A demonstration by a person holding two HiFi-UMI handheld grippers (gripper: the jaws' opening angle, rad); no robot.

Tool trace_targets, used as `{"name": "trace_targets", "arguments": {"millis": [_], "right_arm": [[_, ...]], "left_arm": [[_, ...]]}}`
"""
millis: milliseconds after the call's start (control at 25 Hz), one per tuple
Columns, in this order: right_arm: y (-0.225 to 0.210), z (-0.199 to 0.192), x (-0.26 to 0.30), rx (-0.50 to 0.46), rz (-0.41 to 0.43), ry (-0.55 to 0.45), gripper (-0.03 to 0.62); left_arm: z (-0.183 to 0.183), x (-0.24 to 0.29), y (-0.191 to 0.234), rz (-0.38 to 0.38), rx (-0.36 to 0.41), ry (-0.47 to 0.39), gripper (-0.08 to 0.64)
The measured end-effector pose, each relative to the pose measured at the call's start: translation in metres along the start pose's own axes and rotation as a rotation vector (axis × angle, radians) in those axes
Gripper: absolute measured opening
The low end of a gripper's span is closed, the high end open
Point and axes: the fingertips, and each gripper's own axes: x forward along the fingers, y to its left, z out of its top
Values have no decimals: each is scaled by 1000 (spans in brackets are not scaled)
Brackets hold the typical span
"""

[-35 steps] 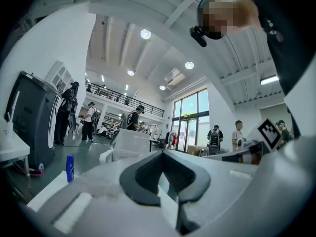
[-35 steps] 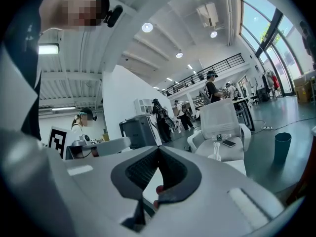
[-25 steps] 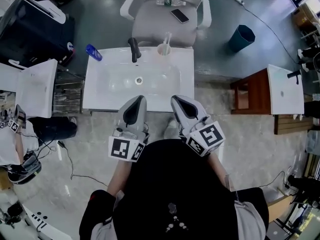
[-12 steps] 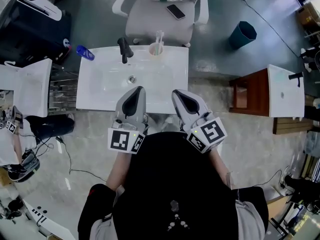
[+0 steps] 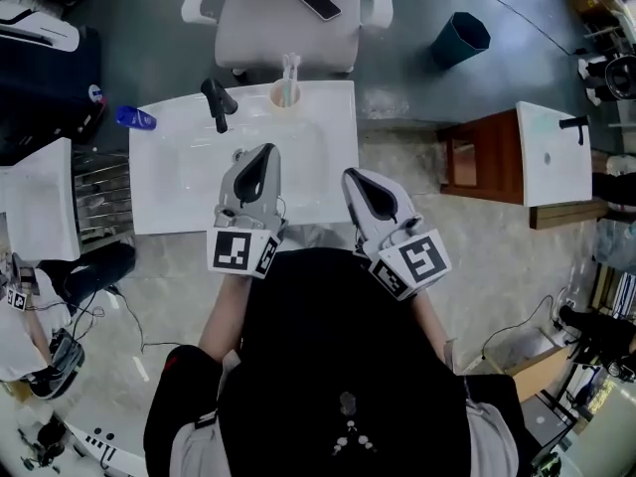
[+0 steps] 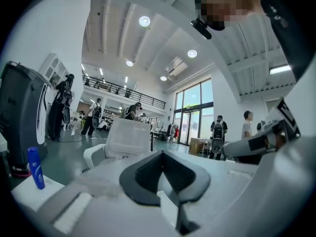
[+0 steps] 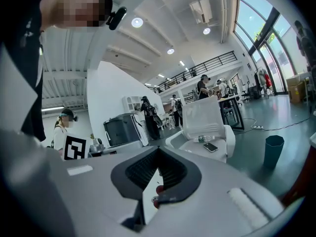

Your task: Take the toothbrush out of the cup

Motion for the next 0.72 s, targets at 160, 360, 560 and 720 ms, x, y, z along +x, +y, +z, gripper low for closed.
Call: {"name": "trace_targets", "arguments": {"millis": [160,360,560,720], "right_arm": [[-10,-1,12,6,-53,20,3],[-13,-8,25,16,-91,56,3],[-14,-17,38,5,-116,94,3],[-16,-26,42,18,-142,118,3]], "left_arm": [[-11,24,23,-4,-6,17,2],[-34,46,42,5,-42,58,2],[-52,71,57,1,-63,102,2],[-71,90,74,0,-39,123,2]]}}
